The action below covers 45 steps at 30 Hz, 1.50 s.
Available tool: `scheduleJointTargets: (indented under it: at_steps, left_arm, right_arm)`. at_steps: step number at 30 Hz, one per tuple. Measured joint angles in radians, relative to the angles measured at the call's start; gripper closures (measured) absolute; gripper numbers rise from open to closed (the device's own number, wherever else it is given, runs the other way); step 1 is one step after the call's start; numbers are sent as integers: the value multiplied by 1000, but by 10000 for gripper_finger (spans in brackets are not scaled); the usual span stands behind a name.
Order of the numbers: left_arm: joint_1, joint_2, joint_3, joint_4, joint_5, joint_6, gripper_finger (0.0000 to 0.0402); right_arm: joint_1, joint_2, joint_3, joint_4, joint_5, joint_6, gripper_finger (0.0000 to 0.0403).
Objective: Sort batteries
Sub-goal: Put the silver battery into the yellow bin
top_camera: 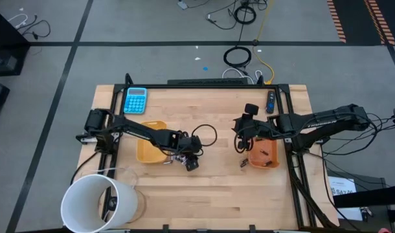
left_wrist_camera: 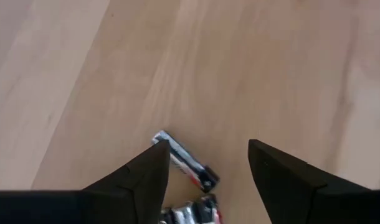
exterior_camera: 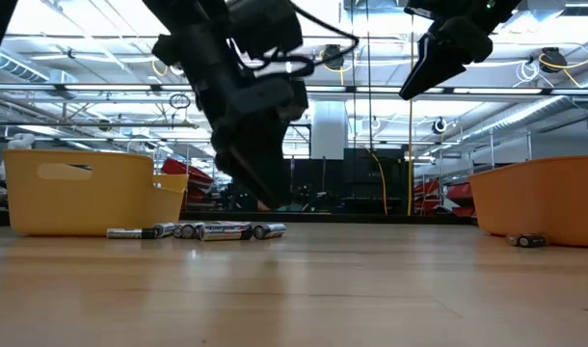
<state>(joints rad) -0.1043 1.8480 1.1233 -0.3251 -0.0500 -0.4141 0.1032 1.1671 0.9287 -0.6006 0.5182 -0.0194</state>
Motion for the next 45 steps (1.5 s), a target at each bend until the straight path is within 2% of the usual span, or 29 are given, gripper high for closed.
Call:
scheduleJointTargets:
  at_steps: [10,13,16,21,24,27,32,35,38,42,45]
  left_arm:
    - [-4,91,3,5,-68,57,178]
    - [-5,100,4,7,-93,105,194]
    - [-5,101,4,11,-100,187,235]
    - [-5,103,3,12,-131,274,354]
    - [-4,99,8,3,-171,299,356]
    - [-4,76,54,-109,-203,326,356]
    - [-43,-85,174,-325,-262,305,356]
    - [-72,-187,182,-487,-244,198,356]
    - [-96,-256,152,-715,-254,72,356]
    - [-135,-314,42,-807,-277,-86,355]
    - [-147,-342,-23,-813,-280,-140,299]
  right_arm:
    - [0,0,0,8,0,-12,243]
    - [0,0,0,7,0,-12,243]
    - [0,0,0,7,0,-12,243]
    - [0,0,0,25,0,-12,243]
    - [0,0,0,39,0,-12,243]
    - [0,0,0,39,0,-11,243]
    - [0,0,0,1,1,29,243]
    - [0,0,0,-44,0,64,243]
    - [5,0,0,-75,0,98,243]
    - [11,0,0,-73,1,108,243]
    - [11,0,0,-49,0,94,243]
